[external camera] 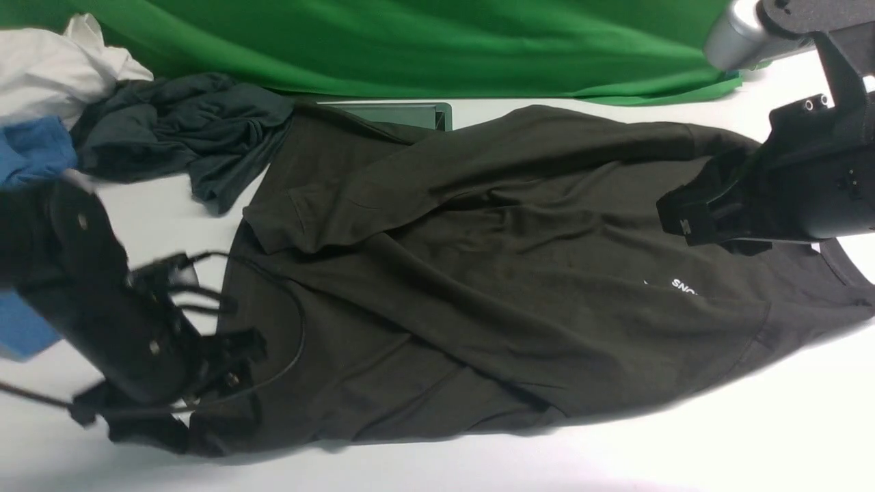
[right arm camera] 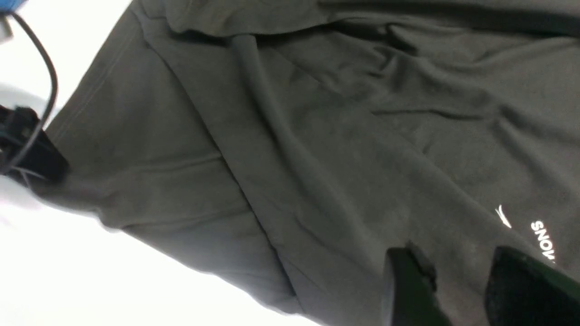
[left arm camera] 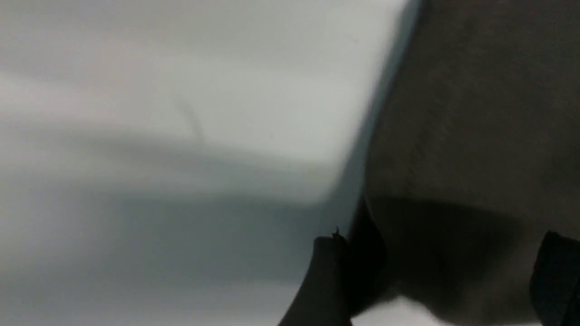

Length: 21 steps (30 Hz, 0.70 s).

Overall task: Fold a long-sleeved shirt on a white desktop.
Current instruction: 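Grasp the near edge of the shirt at its hem and shoulder corners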

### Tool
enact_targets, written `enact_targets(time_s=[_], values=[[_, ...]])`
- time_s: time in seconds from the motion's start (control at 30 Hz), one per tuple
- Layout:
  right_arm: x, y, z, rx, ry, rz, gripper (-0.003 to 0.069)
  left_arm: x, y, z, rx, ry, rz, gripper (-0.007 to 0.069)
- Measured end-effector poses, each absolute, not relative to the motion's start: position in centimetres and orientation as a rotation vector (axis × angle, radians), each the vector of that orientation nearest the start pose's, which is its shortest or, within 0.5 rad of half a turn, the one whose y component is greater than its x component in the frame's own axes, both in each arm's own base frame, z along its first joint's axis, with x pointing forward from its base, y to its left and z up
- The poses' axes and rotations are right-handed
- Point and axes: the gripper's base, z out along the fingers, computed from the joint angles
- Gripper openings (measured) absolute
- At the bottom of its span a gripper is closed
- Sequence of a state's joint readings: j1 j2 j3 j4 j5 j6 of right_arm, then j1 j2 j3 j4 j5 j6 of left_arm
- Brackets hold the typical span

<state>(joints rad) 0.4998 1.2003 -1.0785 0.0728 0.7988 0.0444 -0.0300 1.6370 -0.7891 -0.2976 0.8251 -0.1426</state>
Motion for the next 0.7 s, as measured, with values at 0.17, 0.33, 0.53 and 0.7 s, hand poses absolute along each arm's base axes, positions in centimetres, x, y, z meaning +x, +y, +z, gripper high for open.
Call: enact_targets(time_s=[0.17, 0.33, 0.53, 0.7], values=[[22.0, 11.4, 34.3, -0.509, 2.380, 0.182, 0.0258, 25.5, -2.7, 15.1, -0.366, 3.131, -0.348, 0.0488], [23.8, 9.4, 32.4, -0.416, 2.504, -0.030, 0.0402, 25.6, -2.6, 15.0, -0.241, 3.136, -0.318, 0.0335], [27.5, 6.0, 26.9, -0.247, 2.804, -0.183, 0.0598, 25.3, -1.9, 15.2, -0.160, 3.150, -0.200, 0.0055], [28.7, 5.9, 24.5, -0.879, 2.787, -0.271, 0.0505, 24.4, -0.9, 16.2, -0.165, 3.147, -0.023, 0.0036]])
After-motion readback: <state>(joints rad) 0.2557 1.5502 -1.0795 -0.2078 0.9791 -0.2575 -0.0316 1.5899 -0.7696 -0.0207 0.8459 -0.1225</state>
